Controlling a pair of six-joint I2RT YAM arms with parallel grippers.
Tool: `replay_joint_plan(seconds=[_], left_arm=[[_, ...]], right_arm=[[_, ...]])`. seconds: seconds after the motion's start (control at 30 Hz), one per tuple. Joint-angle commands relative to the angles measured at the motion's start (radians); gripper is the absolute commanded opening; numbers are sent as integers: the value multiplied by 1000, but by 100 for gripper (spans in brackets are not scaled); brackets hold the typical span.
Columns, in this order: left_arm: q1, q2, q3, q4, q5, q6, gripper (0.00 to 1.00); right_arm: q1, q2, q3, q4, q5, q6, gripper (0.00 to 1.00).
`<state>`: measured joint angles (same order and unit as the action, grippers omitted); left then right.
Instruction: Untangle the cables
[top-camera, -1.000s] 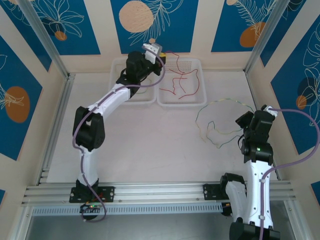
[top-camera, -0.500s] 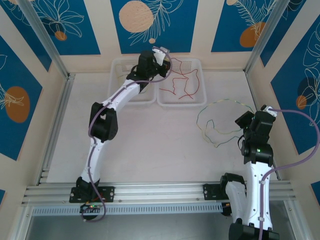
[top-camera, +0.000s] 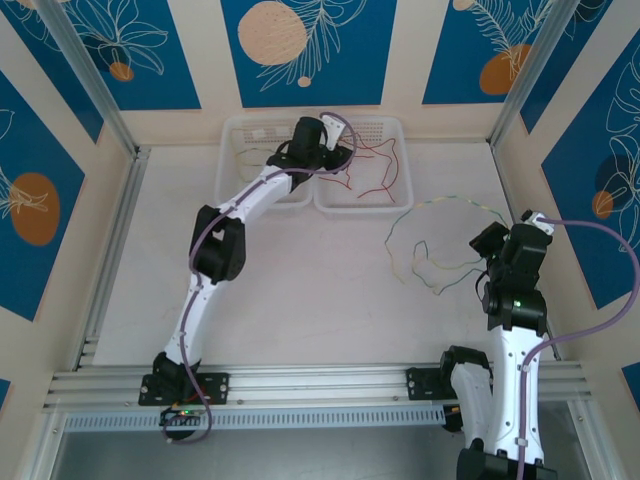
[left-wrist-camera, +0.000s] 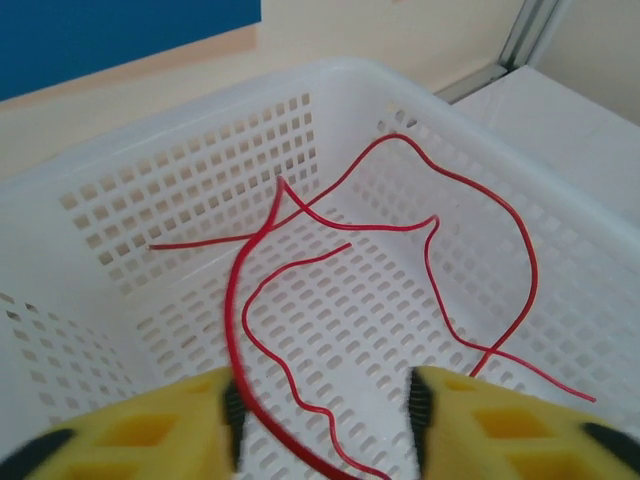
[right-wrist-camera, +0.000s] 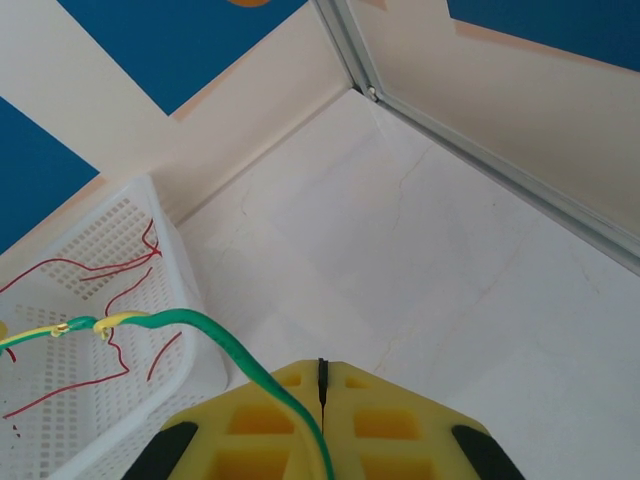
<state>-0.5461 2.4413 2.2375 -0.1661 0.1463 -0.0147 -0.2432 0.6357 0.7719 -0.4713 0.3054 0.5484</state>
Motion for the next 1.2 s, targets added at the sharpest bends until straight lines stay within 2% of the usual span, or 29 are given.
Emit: replay_joint_plan(seconds=[0.0, 0.2, 0.3, 0.4, 0.53, 0.67, 0.83, 0.93, 1.03, 1.1, 1.17], left_arm=[[-44, -110, 33, -51, -41, 54, 60], [-88, -188, 35, -180, -99, 130, 65], [-101, -168, 161, -356, -192, 112, 63], [-101, -137, 271, -521, -224, 95, 63], [-110, -174, 225, -579, -146, 121, 67], [-130, -356, -27, -414, -79, 100, 67], [-133, -723, -541, 70, 49, 45, 70], [-131, -922, -808, 305, 44, 31, 74], [-128, -1071, -975, 397, 57, 32, 78], [-128, -1150, -1041, 396, 141, 43, 80], [-127, -1220, -1111, 405, 242, 59, 82]], right_arm=[[2, -12, 23, 15, -28, -3, 0], [11, -18, 26, 10, -38, 2, 0], [15, -21, 30, 13, -43, 8, 0], [24, -21, 42, 13, -52, 10, 0], [39, -19, 54, 16, -58, 7, 0], [68, 1, 65, 34, -112, -1, 0], [158, 50, 92, 96, -219, -76, 0], [240, 81, 117, 121, -246, -145, 0], [316, 117, 140, 161, -330, -207, 0], [374, 164, 170, 176, -377, -232, 0], [445, 210, 205, 183, -371, -258, 0]])
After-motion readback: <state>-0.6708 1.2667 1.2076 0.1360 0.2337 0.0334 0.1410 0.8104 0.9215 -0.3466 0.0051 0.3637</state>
